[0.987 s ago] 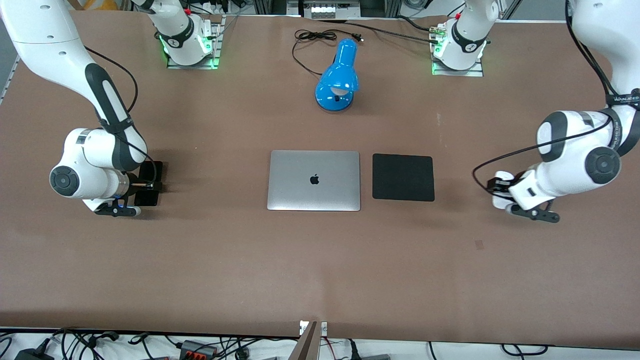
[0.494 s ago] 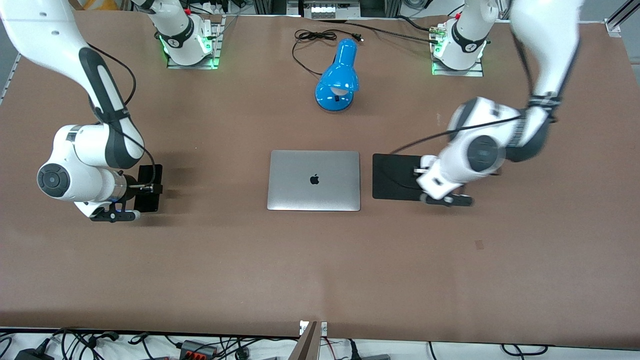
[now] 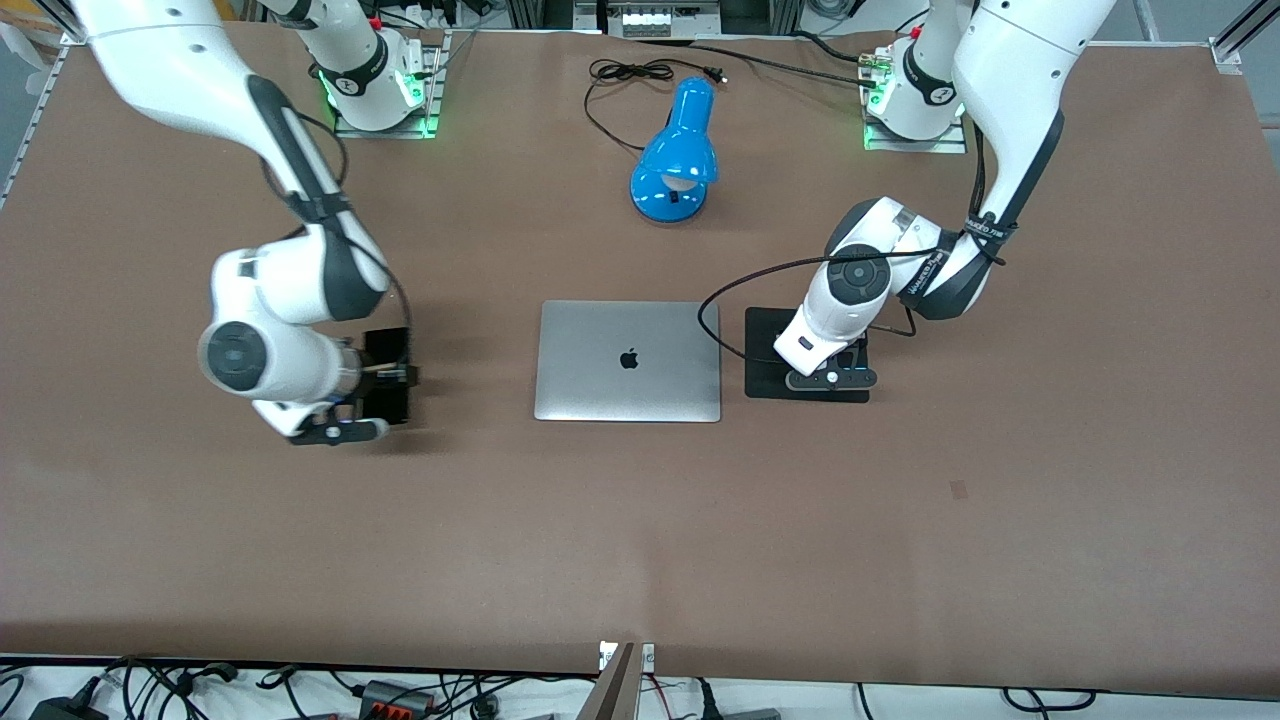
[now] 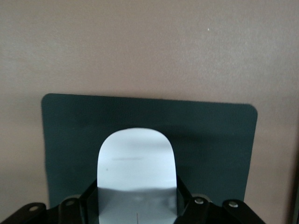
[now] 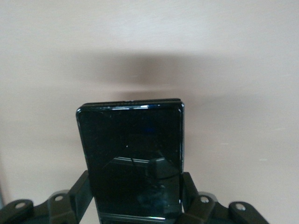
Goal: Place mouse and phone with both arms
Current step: 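Carry the mouse onto the pad while the right gripper carries the phone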
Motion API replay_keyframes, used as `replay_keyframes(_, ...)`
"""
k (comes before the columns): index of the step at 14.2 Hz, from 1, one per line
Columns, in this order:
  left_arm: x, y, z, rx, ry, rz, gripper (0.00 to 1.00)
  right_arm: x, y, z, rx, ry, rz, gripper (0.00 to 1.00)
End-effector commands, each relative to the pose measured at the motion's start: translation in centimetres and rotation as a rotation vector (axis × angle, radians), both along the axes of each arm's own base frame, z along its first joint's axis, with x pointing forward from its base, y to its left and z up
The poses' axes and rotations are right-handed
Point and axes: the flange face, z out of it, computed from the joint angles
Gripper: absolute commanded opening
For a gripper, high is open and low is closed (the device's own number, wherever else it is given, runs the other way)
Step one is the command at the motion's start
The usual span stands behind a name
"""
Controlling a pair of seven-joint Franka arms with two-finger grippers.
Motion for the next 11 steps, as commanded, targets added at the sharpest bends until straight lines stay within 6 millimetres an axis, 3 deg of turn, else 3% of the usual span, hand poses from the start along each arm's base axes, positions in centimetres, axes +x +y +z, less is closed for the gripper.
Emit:
replay_keyframes(1,-0.7,-0.1,-1.3,-0.03,-0.042,0.03,0.4,0.4,3.9,-0.8,-0.016,0.004,-0.088,0.23)
replay_keyframes(4,-0.6,-0.1,-1.3,-0.031,-0.043,0.03,0.47,-0.8,8.1,-1.4,-0.029,-0.006,-0.118,0.23)
replay_keyframes(6,-0.7,-0.1,-1.7,-0.03,-0.038,0.029,0.55,-1.2,9.0,-2.8,-0.031,0.001,-0.104,0.23)
replay_keyframes(8,-0.7,0.0,-1.7,-0.03,-0.038,0.03,0.82,-1.8,11.1,-3.8,-0.008,-0.016,-0.092,0.23)
replay_keyframes(10,-0.7,-0.1,-1.6,-0.031,-0.039,0.024,1.0,-2.4,12.2,-4.9,-0.007,-0.015,-0.074,0.24)
replay_keyframes(11,-0.6,-0.1,-1.5,-0.031,-0.041,0.021,1.0,-2.7,12.2,-5.6,-0.011,-0.005,-0.067,0.24)
